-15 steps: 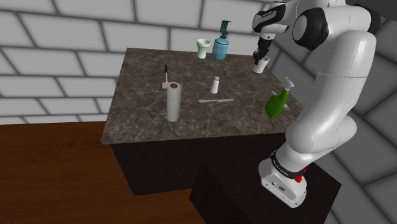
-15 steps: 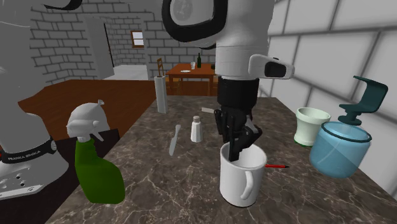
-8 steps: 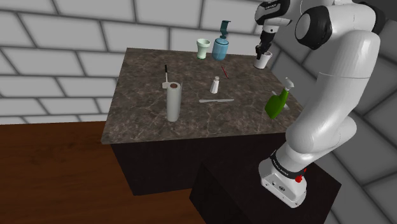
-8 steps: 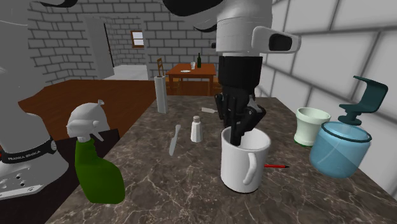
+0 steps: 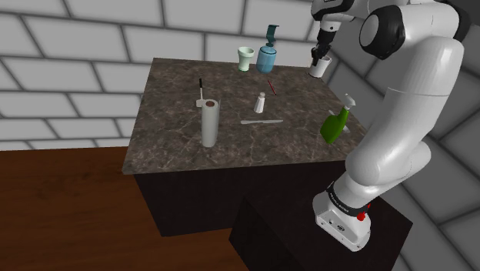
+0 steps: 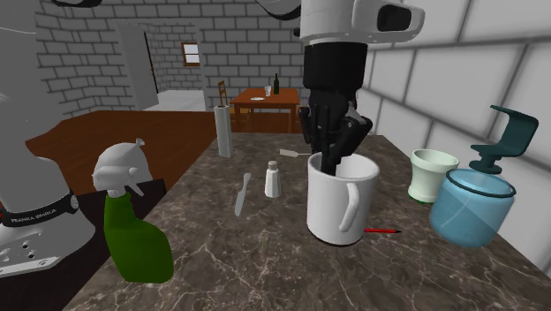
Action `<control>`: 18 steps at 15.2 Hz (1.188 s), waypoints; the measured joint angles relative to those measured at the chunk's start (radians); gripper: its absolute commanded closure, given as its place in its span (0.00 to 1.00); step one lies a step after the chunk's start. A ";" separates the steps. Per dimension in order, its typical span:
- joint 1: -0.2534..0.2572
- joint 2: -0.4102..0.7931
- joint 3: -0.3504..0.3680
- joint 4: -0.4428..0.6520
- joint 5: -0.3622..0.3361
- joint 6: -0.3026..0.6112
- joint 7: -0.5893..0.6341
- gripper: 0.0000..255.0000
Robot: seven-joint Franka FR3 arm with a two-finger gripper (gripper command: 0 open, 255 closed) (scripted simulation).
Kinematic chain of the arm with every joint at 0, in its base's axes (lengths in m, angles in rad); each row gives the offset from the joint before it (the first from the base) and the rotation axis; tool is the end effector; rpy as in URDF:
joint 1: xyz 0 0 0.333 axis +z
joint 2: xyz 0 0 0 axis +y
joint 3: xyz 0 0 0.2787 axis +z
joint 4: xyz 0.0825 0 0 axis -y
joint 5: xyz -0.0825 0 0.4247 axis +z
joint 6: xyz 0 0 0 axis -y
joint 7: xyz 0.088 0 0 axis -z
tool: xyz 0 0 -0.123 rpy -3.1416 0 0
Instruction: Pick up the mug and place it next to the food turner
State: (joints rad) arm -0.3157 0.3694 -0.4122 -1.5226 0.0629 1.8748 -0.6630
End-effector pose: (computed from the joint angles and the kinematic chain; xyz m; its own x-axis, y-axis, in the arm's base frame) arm 0.5373 -0.4345 0.4011 0.9974 -0.0590 -0.0417 -0.0557 -0.9956 0.0751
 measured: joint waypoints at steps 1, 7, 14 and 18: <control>0.014 -0.012 0.003 -0.010 -0.006 -0.002 0.017 1.00; 0.115 -0.082 0.036 -0.090 -0.043 0.006 0.151 1.00; 0.220 -0.125 0.087 -0.140 -0.071 0.006 0.309 1.00; 0.274 -0.121 0.119 -0.139 -0.076 0.004 0.397 1.00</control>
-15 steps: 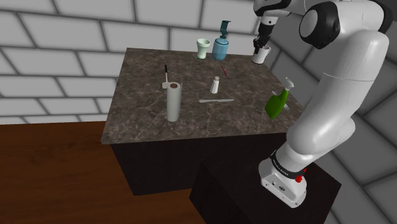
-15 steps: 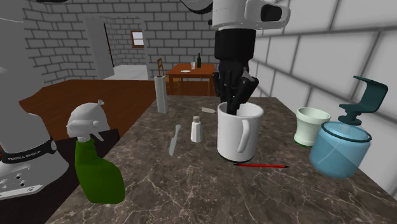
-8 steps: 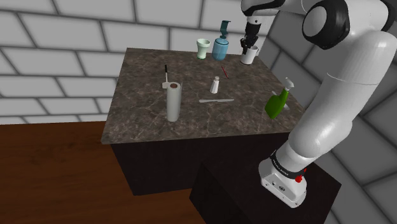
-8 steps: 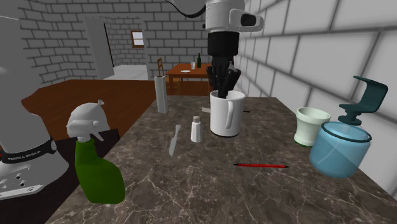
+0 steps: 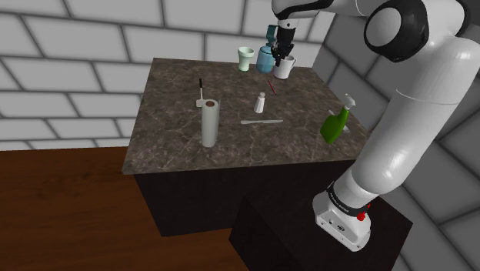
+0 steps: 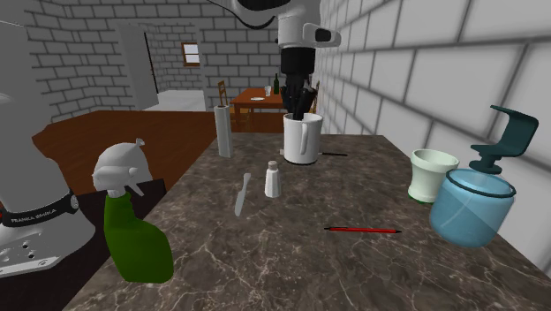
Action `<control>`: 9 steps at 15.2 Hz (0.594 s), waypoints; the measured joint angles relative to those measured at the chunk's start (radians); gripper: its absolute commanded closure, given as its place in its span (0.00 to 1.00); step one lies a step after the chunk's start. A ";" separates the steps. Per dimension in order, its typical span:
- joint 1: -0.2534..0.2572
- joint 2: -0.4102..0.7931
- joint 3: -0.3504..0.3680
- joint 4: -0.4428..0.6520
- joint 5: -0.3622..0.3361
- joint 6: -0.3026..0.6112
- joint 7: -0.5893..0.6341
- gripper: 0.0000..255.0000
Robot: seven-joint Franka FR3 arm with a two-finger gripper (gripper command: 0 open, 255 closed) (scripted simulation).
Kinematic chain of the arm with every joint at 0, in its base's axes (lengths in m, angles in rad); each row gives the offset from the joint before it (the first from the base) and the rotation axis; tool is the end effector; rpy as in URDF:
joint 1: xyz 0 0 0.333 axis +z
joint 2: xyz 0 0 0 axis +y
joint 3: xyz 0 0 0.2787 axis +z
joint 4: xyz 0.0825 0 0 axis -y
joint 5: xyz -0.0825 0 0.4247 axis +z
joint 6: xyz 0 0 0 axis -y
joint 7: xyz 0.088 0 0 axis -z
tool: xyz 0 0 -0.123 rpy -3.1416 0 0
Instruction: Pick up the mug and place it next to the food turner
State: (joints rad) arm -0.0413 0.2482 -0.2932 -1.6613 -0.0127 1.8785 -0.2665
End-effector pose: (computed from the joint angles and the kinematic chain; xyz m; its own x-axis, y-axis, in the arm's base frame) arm 0.6263 -0.2079 0.4006 0.9974 -0.0578 -0.0422 -0.0545 -0.9957 0.0745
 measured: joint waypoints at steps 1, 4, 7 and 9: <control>0.013 -0.008 0.007 -0.004 -0.004 -0.005 0.020 1.00; 0.054 0.002 0.032 0.015 -0.005 -0.017 0.087 1.00; 0.091 0.035 0.056 0.066 -0.002 -0.040 0.148 1.00; 0.117 0.043 0.071 0.077 -0.003 -0.045 0.188 1.00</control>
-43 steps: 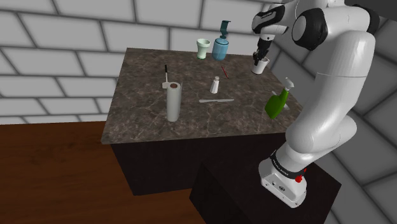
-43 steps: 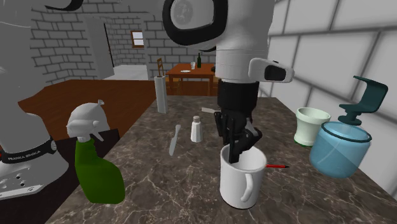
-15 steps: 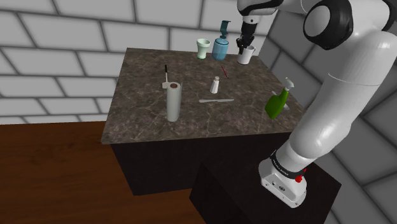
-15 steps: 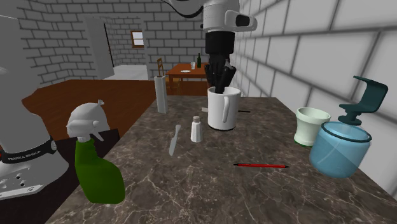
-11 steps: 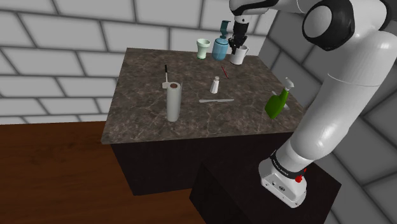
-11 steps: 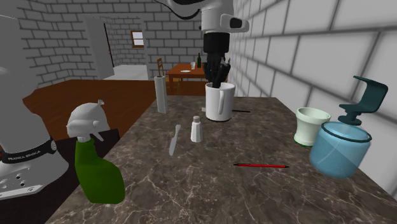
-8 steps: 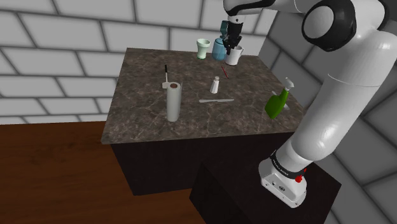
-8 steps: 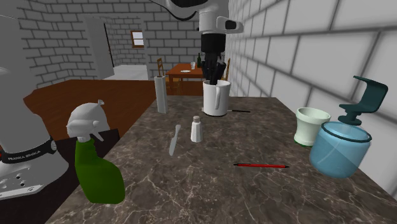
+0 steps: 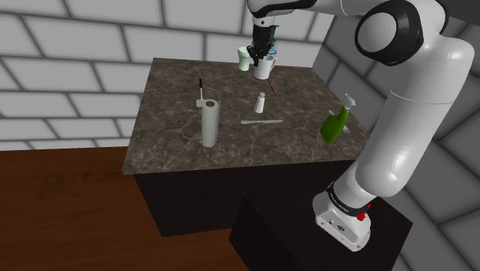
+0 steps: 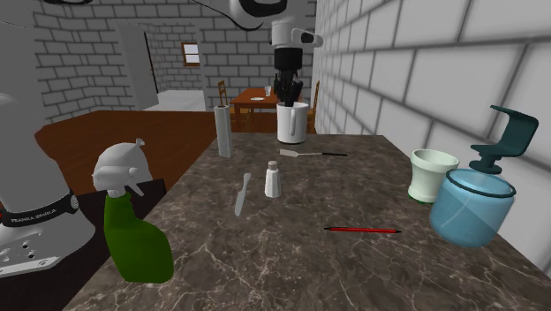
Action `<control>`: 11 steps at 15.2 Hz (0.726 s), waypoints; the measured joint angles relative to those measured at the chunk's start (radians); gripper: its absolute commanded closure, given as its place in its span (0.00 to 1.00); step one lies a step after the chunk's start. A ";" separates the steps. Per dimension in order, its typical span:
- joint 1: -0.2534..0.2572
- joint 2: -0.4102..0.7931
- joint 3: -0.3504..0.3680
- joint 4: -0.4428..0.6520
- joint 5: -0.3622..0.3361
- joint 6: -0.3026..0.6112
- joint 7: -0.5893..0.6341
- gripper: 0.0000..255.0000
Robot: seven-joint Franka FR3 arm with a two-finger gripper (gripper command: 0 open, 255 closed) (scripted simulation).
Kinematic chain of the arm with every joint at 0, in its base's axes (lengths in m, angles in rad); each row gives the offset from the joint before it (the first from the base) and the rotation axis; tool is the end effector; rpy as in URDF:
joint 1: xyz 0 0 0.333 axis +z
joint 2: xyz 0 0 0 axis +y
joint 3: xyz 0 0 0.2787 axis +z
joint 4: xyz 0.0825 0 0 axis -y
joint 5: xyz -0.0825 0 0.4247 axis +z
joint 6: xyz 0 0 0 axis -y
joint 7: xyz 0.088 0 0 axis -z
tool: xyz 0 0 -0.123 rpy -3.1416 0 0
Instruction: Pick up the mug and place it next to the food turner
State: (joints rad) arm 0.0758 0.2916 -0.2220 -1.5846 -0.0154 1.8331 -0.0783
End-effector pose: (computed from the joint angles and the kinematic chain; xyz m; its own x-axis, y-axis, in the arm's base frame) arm 0.6653 -0.0887 0.4050 0.9975 -0.0572 -0.0425 -0.0539 -0.9957 0.0749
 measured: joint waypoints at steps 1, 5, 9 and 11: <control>0.012 0.012 0.008 0.020 0.001 -0.008 0.020 1.00; 0.058 0.065 0.036 0.092 0.005 -0.033 0.095 1.00; 0.107 0.128 0.062 0.197 0.009 -0.079 0.171 1.00; 0.128 0.166 0.074 0.257 0.012 -0.103 0.204 1.00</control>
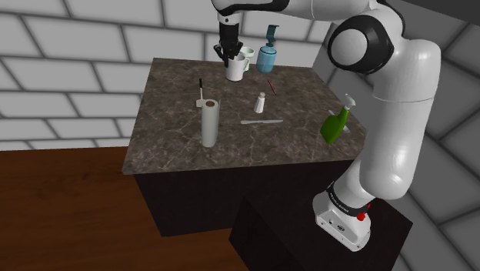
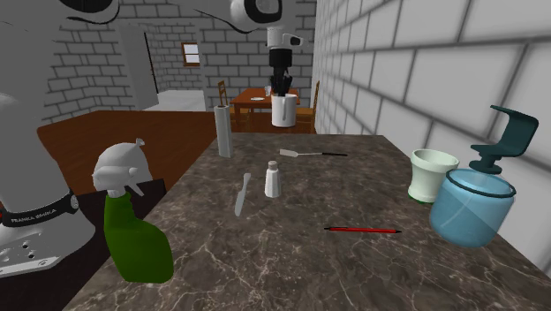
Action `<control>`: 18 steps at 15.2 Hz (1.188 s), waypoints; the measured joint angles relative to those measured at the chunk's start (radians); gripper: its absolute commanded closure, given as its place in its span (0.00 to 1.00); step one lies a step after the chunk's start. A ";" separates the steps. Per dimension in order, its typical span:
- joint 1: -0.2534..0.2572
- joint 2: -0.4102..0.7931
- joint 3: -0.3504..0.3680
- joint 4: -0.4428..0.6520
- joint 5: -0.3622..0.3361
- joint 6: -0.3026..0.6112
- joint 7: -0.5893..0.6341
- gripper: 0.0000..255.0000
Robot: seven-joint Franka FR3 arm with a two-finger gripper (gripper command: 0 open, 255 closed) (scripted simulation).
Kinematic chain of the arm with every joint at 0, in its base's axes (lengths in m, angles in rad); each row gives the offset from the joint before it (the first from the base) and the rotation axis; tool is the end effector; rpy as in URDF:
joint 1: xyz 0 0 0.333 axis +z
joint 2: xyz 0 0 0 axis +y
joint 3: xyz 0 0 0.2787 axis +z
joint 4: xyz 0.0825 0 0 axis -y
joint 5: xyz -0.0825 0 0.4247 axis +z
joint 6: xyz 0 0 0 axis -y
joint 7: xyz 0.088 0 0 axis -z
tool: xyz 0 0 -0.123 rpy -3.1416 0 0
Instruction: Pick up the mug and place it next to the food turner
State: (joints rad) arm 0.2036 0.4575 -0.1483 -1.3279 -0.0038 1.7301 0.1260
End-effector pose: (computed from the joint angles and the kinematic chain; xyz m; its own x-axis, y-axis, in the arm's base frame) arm 0.7083 0.0547 0.4120 0.9974 -0.0581 -0.0418 -0.0549 -0.9957 0.0748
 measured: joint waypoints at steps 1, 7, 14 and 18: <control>0.009 0.027 0.005 0.040 0.002 -0.014 0.015 1.00; 0.036 0.079 0.018 0.071 0.004 0.005 0.057 1.00; 0.038 0.089 0.019 -0.006 0.005 0.091 0.060 1.00; 0.039 0.100 0.020 -0.045 0.006 0.140 0.063 1.00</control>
State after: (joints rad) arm 0.2425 0.5573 -0.1282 -1.3726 0.0018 1.8702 0.1885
